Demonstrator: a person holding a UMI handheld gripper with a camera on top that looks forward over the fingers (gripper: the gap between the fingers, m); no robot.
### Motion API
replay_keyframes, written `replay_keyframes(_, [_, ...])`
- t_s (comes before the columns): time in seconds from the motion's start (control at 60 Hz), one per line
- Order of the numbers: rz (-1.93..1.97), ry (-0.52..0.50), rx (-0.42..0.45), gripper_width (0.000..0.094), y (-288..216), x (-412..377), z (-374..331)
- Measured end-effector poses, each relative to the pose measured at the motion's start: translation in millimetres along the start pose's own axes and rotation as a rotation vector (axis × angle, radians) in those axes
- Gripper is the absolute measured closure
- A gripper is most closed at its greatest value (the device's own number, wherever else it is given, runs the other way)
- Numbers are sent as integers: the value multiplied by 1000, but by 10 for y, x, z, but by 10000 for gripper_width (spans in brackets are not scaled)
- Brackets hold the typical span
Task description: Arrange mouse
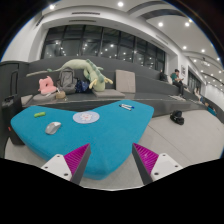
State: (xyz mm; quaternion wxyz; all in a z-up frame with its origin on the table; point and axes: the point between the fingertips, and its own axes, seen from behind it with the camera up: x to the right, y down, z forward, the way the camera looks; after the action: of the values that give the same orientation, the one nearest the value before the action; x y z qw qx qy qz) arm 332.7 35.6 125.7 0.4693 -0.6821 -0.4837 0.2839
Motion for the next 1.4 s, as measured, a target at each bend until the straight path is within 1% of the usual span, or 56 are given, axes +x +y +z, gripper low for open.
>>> replay_keyframes(0.083, [-16,-11,-13,83,50,-79,5])
replay_keyframes(0.1, [-15,-12,-14,83,76,-237,176])
replay_keyframes(0.183, [-13,-46,-26,81,121,-515,316])
replay_keyframes(0.233, [-13,-72,-34,82,158,-582,255])
replay_keyframes(0.25, [-12,-74,-35,81,149,-783,306])
replay_keyframes(0.483, [-49,-182,-24,83,143,-1815,332])
replay_keyframes(0.583, [-45,-199,-13,80,159,-2187,380])
replay_keyframes(0.7, [-87,-254,-2,84,185,-2627,407])
replay_keyframes(0.783, [-82,-260,15,84,149,-2834,454])
replay_keyframes(0.917, [-43,-288,-7,85,194,-3124,612])
replay_keyframes(1.017, [-70,-292,-5,82,235,-3248,806])
replay_keyframes(1.2, [-56,-305,-25,83,240,-3472,1307])
replay_keyframes(1.333, [-74,-282,-23,79,145,-3555,1713])
replay_keyframes(1.4, [-71,-282,-39,81,136,-3611,1922])
